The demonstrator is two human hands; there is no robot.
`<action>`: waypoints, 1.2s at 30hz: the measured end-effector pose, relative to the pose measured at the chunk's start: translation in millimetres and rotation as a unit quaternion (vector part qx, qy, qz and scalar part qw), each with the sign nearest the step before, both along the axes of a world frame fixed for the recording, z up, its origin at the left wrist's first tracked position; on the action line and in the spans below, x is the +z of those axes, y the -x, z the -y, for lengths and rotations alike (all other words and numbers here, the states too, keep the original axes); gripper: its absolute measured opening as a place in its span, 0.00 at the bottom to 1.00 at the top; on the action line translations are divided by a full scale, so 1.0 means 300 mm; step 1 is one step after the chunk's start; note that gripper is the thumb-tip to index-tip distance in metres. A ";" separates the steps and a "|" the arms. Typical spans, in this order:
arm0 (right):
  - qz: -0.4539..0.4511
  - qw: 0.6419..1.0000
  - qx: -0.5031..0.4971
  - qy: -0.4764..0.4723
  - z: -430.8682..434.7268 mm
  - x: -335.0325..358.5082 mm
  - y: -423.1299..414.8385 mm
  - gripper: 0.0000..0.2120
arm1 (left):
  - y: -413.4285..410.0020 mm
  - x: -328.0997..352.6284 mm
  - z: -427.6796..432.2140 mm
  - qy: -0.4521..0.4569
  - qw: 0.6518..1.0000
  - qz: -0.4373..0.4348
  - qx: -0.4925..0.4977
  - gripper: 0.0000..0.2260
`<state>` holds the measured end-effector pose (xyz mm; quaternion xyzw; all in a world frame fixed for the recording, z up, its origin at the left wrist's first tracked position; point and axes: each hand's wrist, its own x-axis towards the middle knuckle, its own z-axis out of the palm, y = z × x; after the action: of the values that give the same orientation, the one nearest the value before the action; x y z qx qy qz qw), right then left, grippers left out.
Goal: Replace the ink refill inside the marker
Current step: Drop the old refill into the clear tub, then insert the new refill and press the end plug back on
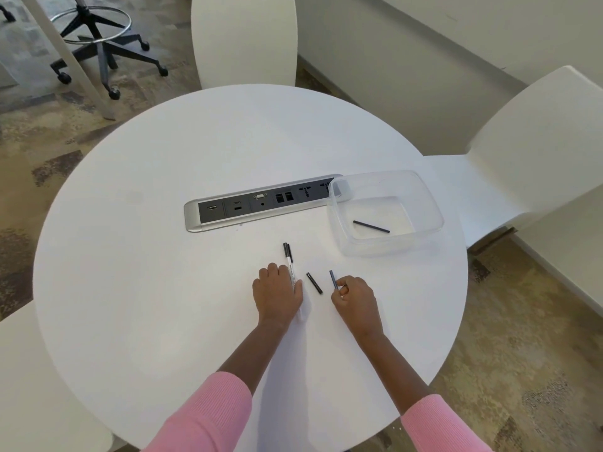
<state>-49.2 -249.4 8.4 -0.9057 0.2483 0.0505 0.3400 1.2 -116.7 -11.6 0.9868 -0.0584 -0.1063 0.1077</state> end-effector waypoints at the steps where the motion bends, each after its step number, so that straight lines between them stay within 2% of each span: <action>1: -0.002 1.000 -0.001 -0.005 0.001 0.000 0.004 0.09 | 0.000 0.000 0.003 0.007 1.000 -0.006 0.011 0.15; 6: -0.005 0.999 -0.011 -0.039 0.004 0.009 0.017 0.06 | 0.002 0.018 0.008 0.044 0.997 -0.040 0.049 0.13; 10: 0.010 0.996 -0.026 -0.086 0.001 0.040 0.018 0.05 | 0.004 0.043 -0.004 0.144 0.980 -0.069 0.115 0.10; 12: 0.018 0.994 -0.024 -0.102 -0.002 0.064 0.016 0.05 | 0.000 0.051 -0.017 0.214 0.960 -0.074 0.162 0.09; 14: 0.032 0.993 -0.023 -0.112 -0.005 0.089 0.013 0.05 | -0.016 0.063 -0.029 0.307 0.921 -0.089 0.221 0.10; 15: 0.042 0.992 -0.023 -0.119 -0.008 0.102 0.010 0.05 | -0.027 0.073 -0.035 0.363 0.891 -0.104 0.253 0.11; 18: 0.079 0.986 -0.025 -0.147 -0.025 0.146 0.001 0.05 | -0.049 0.111 -0.044 0.533 0.757 -0.157 0.344 0.16; 21: 0.136 0.974 -0.031 -0.181 -0.054 0.198 -0.003 0.10 | -0.056 0.153 -0.058 0.611 0.653 -0.207 0.396 0.13; 25: 0.209 0.953 -0.020 -0.220 -0.093 0.255 0.002 0.15 | -0.046 0.196 -0.084 0.686 0.553 -0.254 0.398 0.12; 29: 0.263 0.932 -0.024 -0.249 -0.119 0.282 0.009 0.14 | -0.036 0.220 -0.106 0.720 0.498 -0.280 0.395 0.13; 36: 0.273 0.922 -0.016 -0.273 -0.147 0.297 0.013 0.13 | -0.030 0.237 -0.122 0.724 0.484 -0.286 0.400 0.12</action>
<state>-53.0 -205.2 97.6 -0.7521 0.1373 -0.1384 0.6296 10.1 -80.1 59.6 0.3929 0.3201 -0.2487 0.8254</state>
